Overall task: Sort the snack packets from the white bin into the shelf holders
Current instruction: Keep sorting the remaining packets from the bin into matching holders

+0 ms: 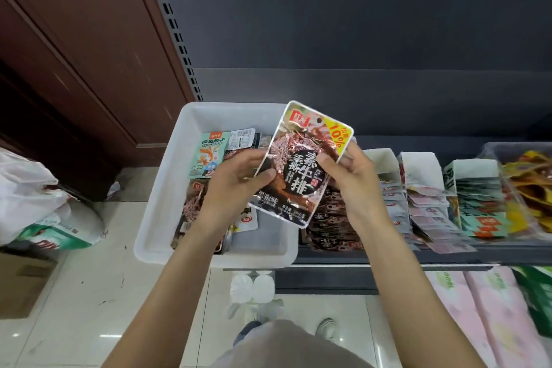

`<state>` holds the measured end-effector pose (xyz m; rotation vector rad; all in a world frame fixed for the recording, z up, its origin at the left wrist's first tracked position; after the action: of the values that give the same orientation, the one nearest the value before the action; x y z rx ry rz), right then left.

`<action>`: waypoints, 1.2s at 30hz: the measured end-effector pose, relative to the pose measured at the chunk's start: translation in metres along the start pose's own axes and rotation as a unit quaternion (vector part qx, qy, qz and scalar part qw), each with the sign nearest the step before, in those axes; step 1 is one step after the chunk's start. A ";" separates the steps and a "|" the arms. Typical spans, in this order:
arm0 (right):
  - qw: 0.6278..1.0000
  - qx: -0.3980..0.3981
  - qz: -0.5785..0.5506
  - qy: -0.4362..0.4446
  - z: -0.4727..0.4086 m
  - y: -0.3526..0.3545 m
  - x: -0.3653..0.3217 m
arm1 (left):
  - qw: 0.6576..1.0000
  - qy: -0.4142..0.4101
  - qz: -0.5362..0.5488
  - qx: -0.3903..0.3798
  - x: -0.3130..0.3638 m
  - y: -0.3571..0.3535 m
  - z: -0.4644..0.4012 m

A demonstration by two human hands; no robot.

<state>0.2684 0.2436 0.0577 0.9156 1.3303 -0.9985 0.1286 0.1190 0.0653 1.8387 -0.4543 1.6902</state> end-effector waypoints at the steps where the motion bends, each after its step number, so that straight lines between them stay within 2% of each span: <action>1: 0.999 0.021 -0.005 0.037 -0.003 0.008 -0.011 | 0.998 -0.058 -0.038 0.010 0.009 -0.005 -0.006; 2: 0.995 0.044 -0.008 0.085 -0.006 0.018 -0.024 | 0.987 -0.133 -0.089 0.029 0.021 -0.011 -0.013; 4: 0.979 0.080 0.023 0.185 -0.013 0.037 -0.050 | 0.936 -0.285 -0.194 0.069 0.046 -0.031 -0.024; 6: 0.962 0.104 0.066 0.246 -0.022 0.053 -0.060 | 0.904 -0.344 -0.241 0.082 0.056 -0.056 -0.032; 8: 0.959 0.105 0.081 0.250 -0.034 0.063 -0.051 | 0.911 -0.332 -0.232 0.084 0.048 -0.072 -0.041; 13: 0.982 0.063 0.084 0.157 -0.055 0.074 -0.007 | 0.929 -0.292 -0.212 0.080 0.009 -0.083 -0.043; 18: 0.961 0.068 0.201 0.176 -0.055 0.071 0.004 | 0.916 -0.288 -0.277 0.028 -0.022 -0.095 -0.045; 20: 0.926 0.079 0.277 0.243 -0.050 0.066 0.001 | 0.909 -0.290 -0.300 0.022 -0.030 -0.095 -0.050; 22: 0.855 0.072 0.393 0.331 -0.041 0.053 -0.003 | 0.914 -0.279 -0.295 0.009 -0.031 -0.094 -0.052; 24: 0.785 0.027 0.517 0.341 -0.036 0.039 0.004 | 0.909 -0.285 -0.300 -0.046 -0.027 -0.096 -0.048; 25: 0.761 0.003 0.556 0.335 -0.033 0.035 0.008 | 0.899 -0.284 -0.321 -0.095 -0.026 -0.097 -0.043; 26: 0.756 -0.012 0.563 0.334 -0.029 0.031 0.009 | 0.883 -0.276 -0.351 -0.142 -0.027 -0.094 -0.037; 27: 0.767 -0.017 0.544 0.339 -0.022 0.028 0.004 | 0.873 -0.261 -0.375 -0.172 -0.028 -0.087 -0.033; 28: 0.787 -0.018 0.512 0.345 -0.014 0.024 -0.004 | 0.878 -0.250 -0.371 -0.168 -0.028 -0.074 -0.030; 29: 0.806 -0.024 0.476 0.351 -0.005 0.015 -0.013 | 0.899 -0.240 -0.342 -0.134 -0.024 -0.057 -0.028; 30: 0.821 -0.039 0.444 0.357 0.005 0.003 -0.019 | 0.920 -0.239 -0.300 -0.075 -0.020 -0.035 -0.027; 32: 0.833 -0.094 0.412 0.357 0.021 -0.031 -0.018 | 0.934 -0.234 -0.267 0.045 -0.028 0.006 -0.024; 34: 0.808 -0.169 0.441 0.351 0.033 -0.072 0.004 | 0.930 -0.197 -0.294 0.099 -0.058 0.034 -0.026; 36: 0.761 -0.222 0.504 0.343 0.034 -0.110 0.041 | 0.922 -0.139 -0.350 0.091 -0.098 0.051 -0.033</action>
<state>0.1752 0.1734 0.0215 1.4274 1.2569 0.5413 0.0585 0.0873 -0.0206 2.0479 0.2537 1.0115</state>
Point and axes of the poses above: each hand's wrist, its own z-axis away from the middle knuckle, its own y-axis out of the back of the hand, x = y × z, the point moved 9 cm from there along -z, towards the middle knuckle, and after that the axes turned 15 degrees about x, right-handed, at the moved point
